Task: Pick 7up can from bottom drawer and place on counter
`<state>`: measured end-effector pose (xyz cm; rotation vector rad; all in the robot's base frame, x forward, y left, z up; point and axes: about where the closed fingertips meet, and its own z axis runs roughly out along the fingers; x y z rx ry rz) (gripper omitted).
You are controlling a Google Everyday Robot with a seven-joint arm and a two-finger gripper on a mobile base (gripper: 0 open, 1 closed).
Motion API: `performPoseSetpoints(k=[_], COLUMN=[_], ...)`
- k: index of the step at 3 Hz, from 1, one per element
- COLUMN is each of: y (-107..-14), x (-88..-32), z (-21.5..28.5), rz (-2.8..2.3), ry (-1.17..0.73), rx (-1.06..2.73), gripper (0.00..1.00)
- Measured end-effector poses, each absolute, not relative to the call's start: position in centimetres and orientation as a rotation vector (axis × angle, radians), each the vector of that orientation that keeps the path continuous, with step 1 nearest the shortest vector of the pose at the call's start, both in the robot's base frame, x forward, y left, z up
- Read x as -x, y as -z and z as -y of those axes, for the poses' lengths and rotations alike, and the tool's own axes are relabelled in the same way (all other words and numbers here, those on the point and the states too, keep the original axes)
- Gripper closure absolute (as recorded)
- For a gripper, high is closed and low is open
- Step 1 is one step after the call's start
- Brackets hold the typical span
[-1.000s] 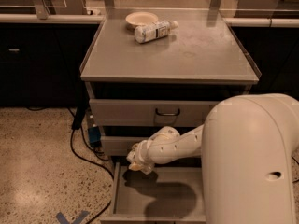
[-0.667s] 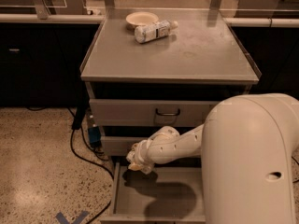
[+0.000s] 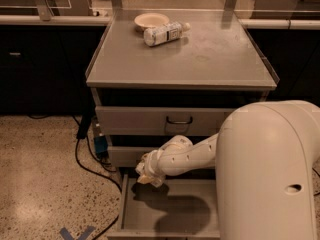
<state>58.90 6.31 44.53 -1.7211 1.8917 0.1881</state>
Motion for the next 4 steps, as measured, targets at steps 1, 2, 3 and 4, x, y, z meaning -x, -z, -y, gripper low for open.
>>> performPoseSetpoints(k=[1, 2, 3, 4], y=[-44.5, -44.5, -44.5, -46.4], x=[-58.9, -58.9, -58.9, -58.4], z=[-6.3, -6.3, -6.3, -6.6], rz=[-1.892, -1.892, -1.892, -1.874], ry=[-0.188, -0.188, -0.188, -0.179], rx=[1.721, 1.721, 1.721, 1.73], gripper=[0.88, 1.0, 1.0, 1.0])
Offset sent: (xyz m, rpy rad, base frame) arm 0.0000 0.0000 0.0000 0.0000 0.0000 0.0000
